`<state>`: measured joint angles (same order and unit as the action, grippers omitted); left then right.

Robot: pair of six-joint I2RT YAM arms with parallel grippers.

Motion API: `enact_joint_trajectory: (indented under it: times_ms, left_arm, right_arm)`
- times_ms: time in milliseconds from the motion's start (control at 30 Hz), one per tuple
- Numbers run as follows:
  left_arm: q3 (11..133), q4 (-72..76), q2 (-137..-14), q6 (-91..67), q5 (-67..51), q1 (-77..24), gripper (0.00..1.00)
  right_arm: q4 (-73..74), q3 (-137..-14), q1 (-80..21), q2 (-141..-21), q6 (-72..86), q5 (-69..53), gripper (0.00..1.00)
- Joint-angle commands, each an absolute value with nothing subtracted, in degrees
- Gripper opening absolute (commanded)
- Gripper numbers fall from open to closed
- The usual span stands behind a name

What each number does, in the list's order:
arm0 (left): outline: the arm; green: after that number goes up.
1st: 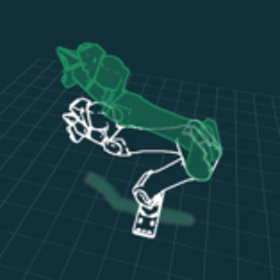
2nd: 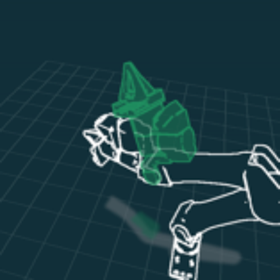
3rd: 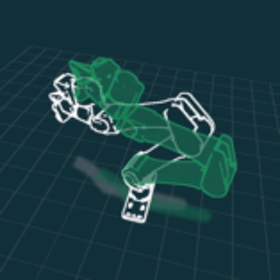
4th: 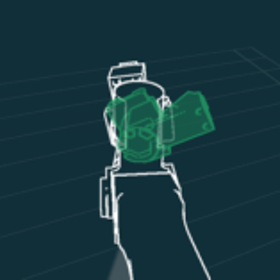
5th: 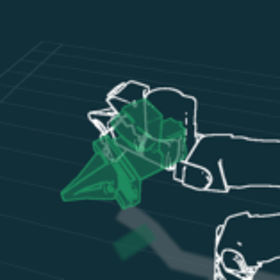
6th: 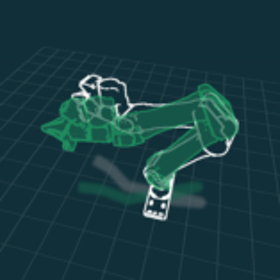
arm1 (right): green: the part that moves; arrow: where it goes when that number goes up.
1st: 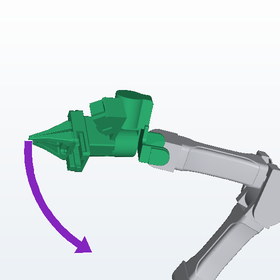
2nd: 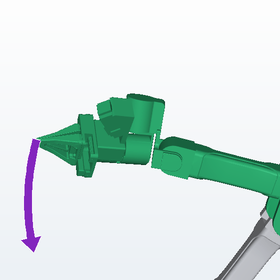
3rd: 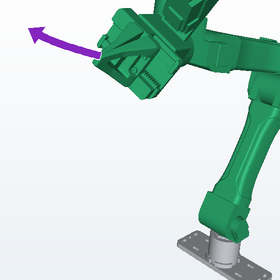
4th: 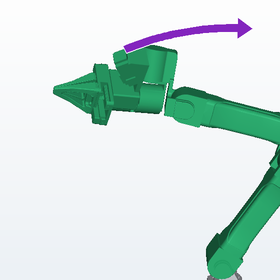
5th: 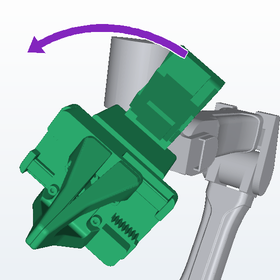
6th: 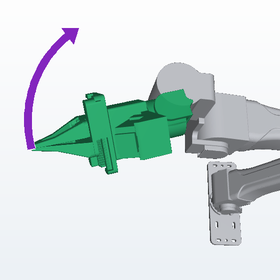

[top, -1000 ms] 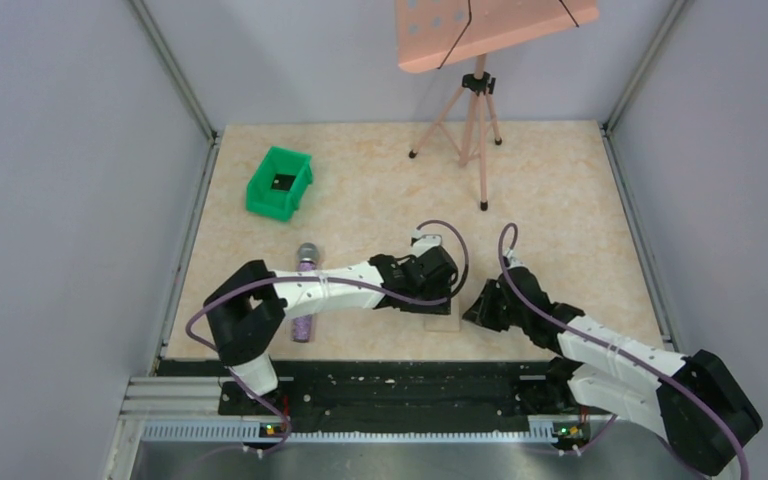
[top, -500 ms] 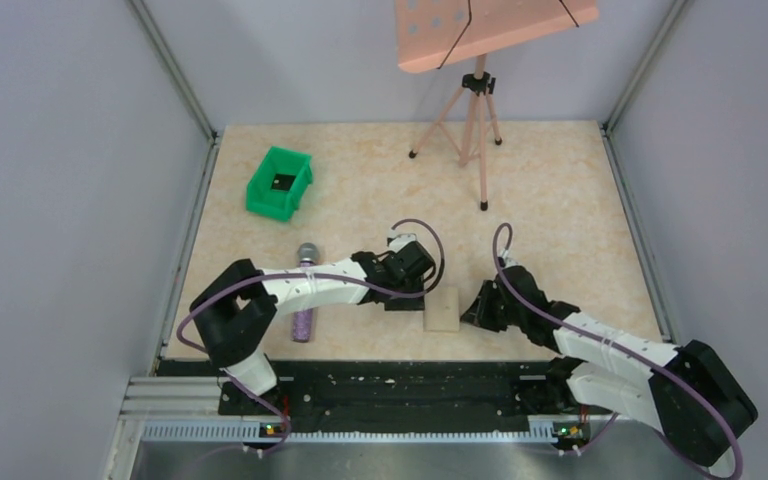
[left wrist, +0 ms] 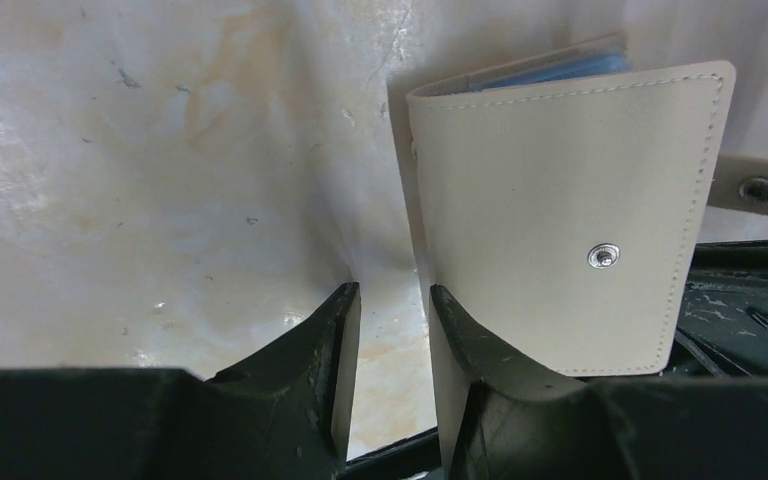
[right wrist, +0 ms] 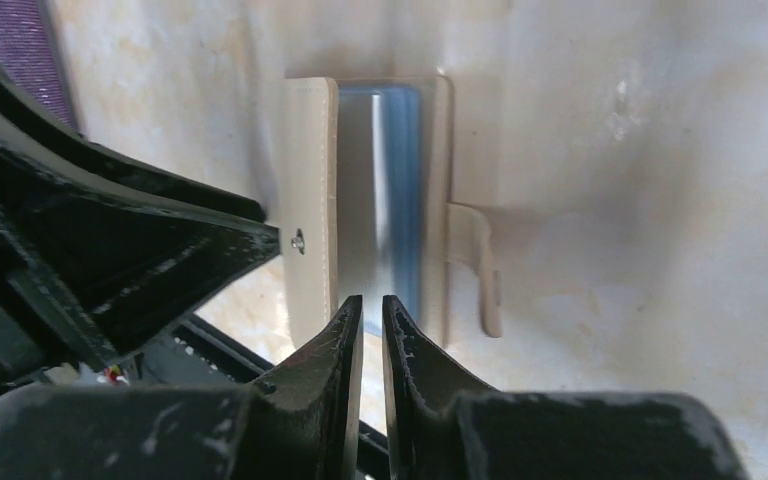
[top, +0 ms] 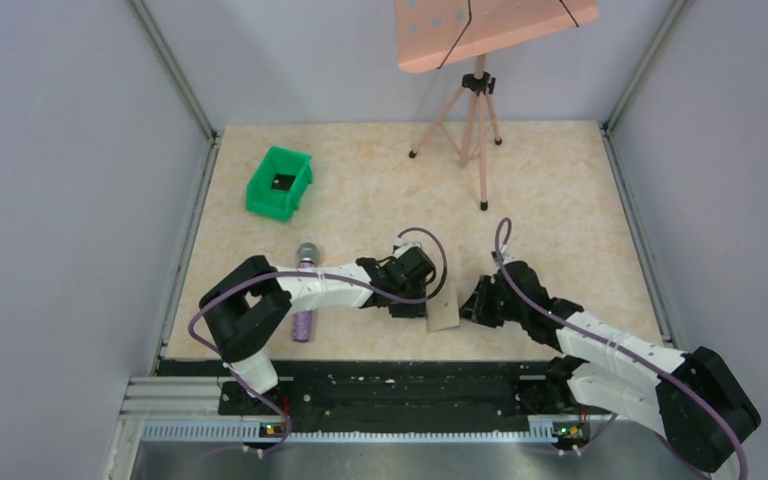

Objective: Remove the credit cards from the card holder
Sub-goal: Open the card holder at the center of the board.

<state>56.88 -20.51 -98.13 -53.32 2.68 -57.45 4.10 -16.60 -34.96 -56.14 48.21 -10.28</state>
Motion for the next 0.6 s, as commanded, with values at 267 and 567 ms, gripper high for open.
enact_joint_trajectory:
  times_ms: [267,567]
  left_arm:
    - [54.4,-17.3,-92.6,-53.8,3.8,-57.3,0.38]
    - [50.6,-23.2,-78.5,-53.7,9.1,-50.7,0.43]
  right_arm:
    - [3.2,-21.3,-35.1,-52.5,49.9,-11.5,0.13]
    - [1.2,-23.1,-40.3,-56.6,51.0,-9.3,0.13]
